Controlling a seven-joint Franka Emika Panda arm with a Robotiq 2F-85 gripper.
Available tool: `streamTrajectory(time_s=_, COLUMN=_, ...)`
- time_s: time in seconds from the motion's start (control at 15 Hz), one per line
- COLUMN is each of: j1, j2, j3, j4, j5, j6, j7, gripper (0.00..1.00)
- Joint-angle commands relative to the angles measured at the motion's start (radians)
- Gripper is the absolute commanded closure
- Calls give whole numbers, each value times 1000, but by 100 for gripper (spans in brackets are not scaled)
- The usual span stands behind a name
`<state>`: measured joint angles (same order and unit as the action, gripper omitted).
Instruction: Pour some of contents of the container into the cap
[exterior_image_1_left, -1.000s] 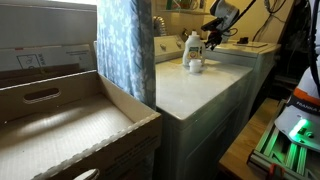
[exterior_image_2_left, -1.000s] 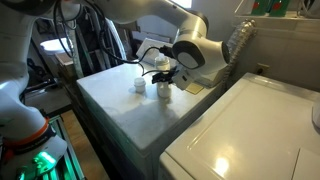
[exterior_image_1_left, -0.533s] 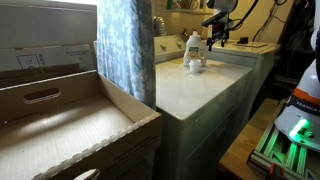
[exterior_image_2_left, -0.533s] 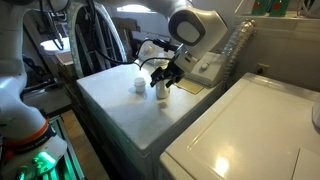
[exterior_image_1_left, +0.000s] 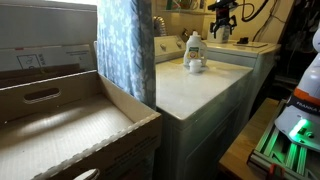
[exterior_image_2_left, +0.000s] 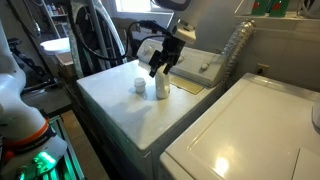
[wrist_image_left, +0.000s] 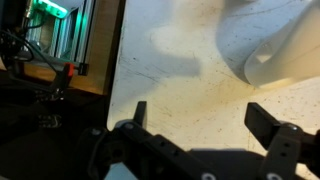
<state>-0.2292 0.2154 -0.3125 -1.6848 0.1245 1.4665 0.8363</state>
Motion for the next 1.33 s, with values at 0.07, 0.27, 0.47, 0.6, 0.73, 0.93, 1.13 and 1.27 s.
streamTrajectory(time_s=0.07, j1=23, j2=-209, j3=45, j4=-142, j5=-73, j6=36, j7=-158, gripper=0)
streamTrajectory(time_s=0.27, j1=38, j2=-309, j3=87, j4=-193, j5=-62, j6=47, j7=-249, gripper=0)
streamTrajectory(time_s=0.47, j1=51, j2=-372, j3=126, j4=-222, j5=-48, j6=66, j7=-351, gripper=0)
streamTrajectory(time_s=0.6, j1=59, j2=-407, j3=147, j4=-250, j5=-30, j6=101, j7=-422, gripper=0)
streamTrajectory(time_s=0.73, j1=69, j2=-435, j3=160, j4=-275, j5=-3, j6=138, j7=-500, gripper=0)
streamTrajectory(time_s=0.93, j1=84, j2=-462, j3=165, j4=-301, j5=59, j6=191, j7=-621, gripper=0)
streamTrajectory(time_s=1.13, j1=93, j2=-463, j3=157, j4=-297, j5=176, j6=163, j7=-696, gripper=0)
streamTrajectory(time_s=1.27, j1=85, j2=-433, j3=172, j4=-259, j5=140, j6=159, j7=-664, gripper=0)
